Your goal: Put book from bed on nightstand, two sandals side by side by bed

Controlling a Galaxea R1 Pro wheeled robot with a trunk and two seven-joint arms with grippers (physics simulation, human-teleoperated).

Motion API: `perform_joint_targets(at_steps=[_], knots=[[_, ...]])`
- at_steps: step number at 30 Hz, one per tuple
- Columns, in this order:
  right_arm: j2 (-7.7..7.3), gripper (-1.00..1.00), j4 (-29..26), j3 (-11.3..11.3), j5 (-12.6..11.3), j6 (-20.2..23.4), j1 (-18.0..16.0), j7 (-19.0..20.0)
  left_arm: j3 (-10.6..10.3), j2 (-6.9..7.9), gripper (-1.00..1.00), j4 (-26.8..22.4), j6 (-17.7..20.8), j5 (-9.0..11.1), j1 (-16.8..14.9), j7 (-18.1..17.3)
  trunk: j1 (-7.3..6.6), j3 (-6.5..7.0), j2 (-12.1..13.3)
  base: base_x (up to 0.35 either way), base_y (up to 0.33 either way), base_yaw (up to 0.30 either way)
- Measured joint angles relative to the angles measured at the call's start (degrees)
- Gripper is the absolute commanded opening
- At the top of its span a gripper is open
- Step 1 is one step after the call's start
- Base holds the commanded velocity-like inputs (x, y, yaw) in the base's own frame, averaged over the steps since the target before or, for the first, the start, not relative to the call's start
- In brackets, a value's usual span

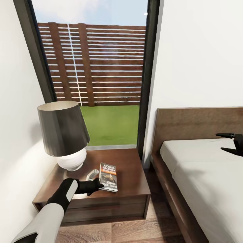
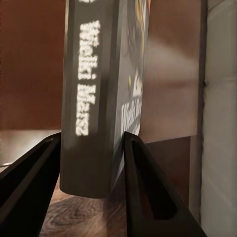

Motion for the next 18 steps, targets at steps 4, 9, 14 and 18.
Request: perform_joint_targets(at_steps=[4,9,14,18], knots=[[0.0,1.0,0.0,0.0,0.0,0.0,0.0,0.0,0.0,0.02,-1.0,0.0,0.0,0.0,0.0,0.0,0.0,0.0,0.0,0.0,0.0,0.0],[0.0,1.0,0.0,0.0,0.0,0.0,0.0,0.0,0.0,0.03,-1.0,0.0,0.0,0.0,0.0,0.0,0.0,0.0,0.0,0.0,0.0,0.0],[0.0,1.0,0.0,0.0,0.0,0.0,0.0,0.0,0.0,0.03,-1.0,0.0,0.0,0.0,0.0,0.0,0.0,0.0,0.0,0.0,0.0,0.0],[0.0,1.0,0.0,0.0,0.0,0.0,0.0,0.0,0.0,0.03,-1.0,0.0,-0.1,0.0,0.0,0.0,0.0,0.0,0.0,0.0,0.0,0.0]])
